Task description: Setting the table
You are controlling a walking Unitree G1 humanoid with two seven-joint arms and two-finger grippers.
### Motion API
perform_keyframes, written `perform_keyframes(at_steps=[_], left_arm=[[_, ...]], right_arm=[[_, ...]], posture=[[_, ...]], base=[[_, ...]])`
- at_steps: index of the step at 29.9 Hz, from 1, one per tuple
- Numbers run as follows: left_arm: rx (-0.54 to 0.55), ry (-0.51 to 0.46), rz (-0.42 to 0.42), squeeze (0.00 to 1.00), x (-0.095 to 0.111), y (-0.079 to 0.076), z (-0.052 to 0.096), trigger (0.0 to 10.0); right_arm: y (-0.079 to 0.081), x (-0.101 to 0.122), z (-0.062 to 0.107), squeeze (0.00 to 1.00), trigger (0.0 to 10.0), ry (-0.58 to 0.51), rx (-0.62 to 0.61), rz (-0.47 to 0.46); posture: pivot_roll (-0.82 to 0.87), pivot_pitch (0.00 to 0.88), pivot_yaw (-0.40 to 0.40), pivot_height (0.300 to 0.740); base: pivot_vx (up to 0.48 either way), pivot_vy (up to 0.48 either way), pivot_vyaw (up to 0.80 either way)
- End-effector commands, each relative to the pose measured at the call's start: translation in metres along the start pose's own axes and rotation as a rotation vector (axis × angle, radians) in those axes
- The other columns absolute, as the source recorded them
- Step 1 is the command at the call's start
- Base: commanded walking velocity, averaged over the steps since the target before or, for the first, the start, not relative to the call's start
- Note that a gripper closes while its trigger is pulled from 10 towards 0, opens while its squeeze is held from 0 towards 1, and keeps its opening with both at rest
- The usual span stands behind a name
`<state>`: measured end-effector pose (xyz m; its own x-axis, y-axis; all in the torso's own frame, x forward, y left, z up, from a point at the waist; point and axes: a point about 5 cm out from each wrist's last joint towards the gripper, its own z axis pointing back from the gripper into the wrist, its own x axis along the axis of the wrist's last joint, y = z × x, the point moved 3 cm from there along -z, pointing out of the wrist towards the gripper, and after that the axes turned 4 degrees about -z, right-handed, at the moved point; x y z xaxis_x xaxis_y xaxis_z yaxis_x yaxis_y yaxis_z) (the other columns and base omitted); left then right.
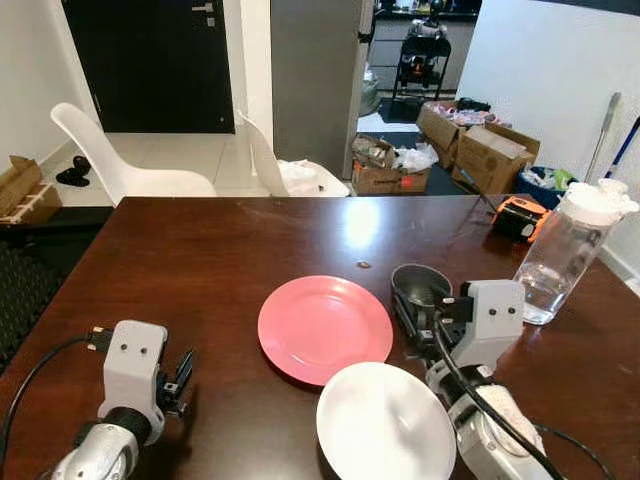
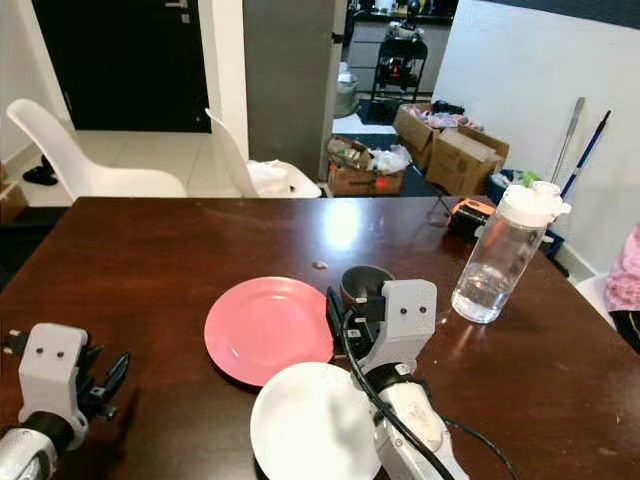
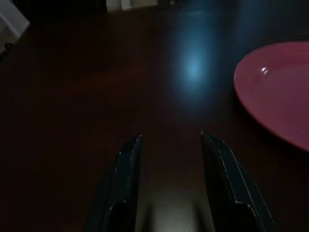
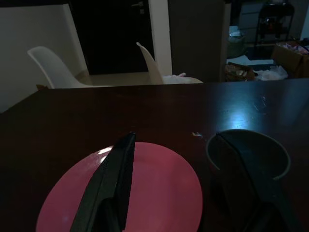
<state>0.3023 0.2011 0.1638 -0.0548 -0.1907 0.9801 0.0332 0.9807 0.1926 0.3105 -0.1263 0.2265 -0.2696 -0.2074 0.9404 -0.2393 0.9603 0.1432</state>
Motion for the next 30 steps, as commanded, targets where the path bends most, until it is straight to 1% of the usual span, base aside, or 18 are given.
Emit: perform_keyframes(at_steps=[1,3,4,5,6,7,10,15,18,21,22,24,30], left_arm=[[0.011,0.002,-0.008,0.0,-0.003,-0.001,-0.001,10.0],[-0.032,-0.023,-0.032,0.0,0.003,-0.007,-0.005,10.0],[-0.079,-0.033,-0.035,0.0,0.007,-0.011,-0.008,10.0],[-0.079,-0.033,-0.035,0.0,0.007,-0.011,-0.008,10.0],[-0.11,-0.039,-0.036,0.0,0.008,-0.014,-0.009,10.0],[-0.127,-0.049,-0.049,0.0,0.01,-0.014,-0.01,10.0],[-0.114,-0.077,-0.057,0.0,0.014,-0.01,-0.016,10.0],[-0.108,-0.099,-0.052,0.0,0.018,-0.011,-0.02,10.0],[-0.113,-0.093,-0.044,0.0,0.013,-0.018,-0.021,10.0],[-0.113,-0.084,-0.031,0.0,0.009,-0.02,-0.02,10.0],[-0.112,-0.08,-0.025,0.0,0.006,-0.021,-0.02,10.0],[-0.103,-0.075,-0.024,0.0,0.003,-0.022,-0.021,10.0],[-0.094,-0.074,-0.014,0.0,0.001,-0.024,-0.022,10.0]], right_arm=[[0.001,-0.008,0.0,0.0,10.0,0.018,0.007,0.005],[0.0,-0.021,0.0,0.0,10.0,0.047,0.008,0.011],[-0.001,-0.028,0.0,0.0,10.0,0.062,0.005,0.014],[-0.001,-0.028,0.0,0.0,10.0,0.062,0.005,0.014],[-0.002,-0.032,0.001,0.0,10.0,0.07,0.001,0.016],[-0.003,-0.036,0.001,0.0,10.0,0.075,-0.002,0.023],[-0.004,-0.041,0.0,0.0,10.0,0.073,-0.002,0.04],[-0.005,-0.044,-0.001,0.0,10.0,0.077,0.0,0.047],[-0.008,-0.048,0.0,0.0,10.0,0.091,0.013,0.049],[-0.012,-0.051,0.001,0.0,10.0,0.098,0.006,0.032],[-0.017,-0.055,0.0,0.0,10.0,0.109,-0.015,0.014],[-0.021,-0.059,0.0,0.0,10.0,0.117,-0.035,0.001],[-0.023,-0.061,-0.001,0.0,10.0,0.113,-0.05,-0.013]], posture=[[-0.01,0.077,0.041,0.74],[-0.01,0.059,0.047,0.74],[-0.01,0.042,0.049,0.74],[-0.01,0.042,0.049,0.74],[-0.01,0.042,0.049,0.74],[-0.01,0.023,0.055,0.74],[-0.02,0.002,0.055,0.74],[-0.03,0.0,0.048,0.74],[-0.03,0.0,0.03,0.74],[-0.03,0.0,0.028,0.74],[-0.02,0.0,0.019,0.74],[-0.02,0.0,0.017,0.74],[-0.02,0.002,0.02,0.74]], base=[[0.0,0.0,0.0],[0.0,0.0,0.0],[0.0,0.0,0.0],[0.0,0.0,0.0],[0.0,0.0,0.0],[0.0,0.0,0.0],[0.0,0.0,0.0],[0.0,0.0,0.0],[0.0,0.0,0.0],[0.0,0.0,0.0],[0.0,0.0,0.0],[0.0,0.0,0.0],[0.0,0.0,0.0]])
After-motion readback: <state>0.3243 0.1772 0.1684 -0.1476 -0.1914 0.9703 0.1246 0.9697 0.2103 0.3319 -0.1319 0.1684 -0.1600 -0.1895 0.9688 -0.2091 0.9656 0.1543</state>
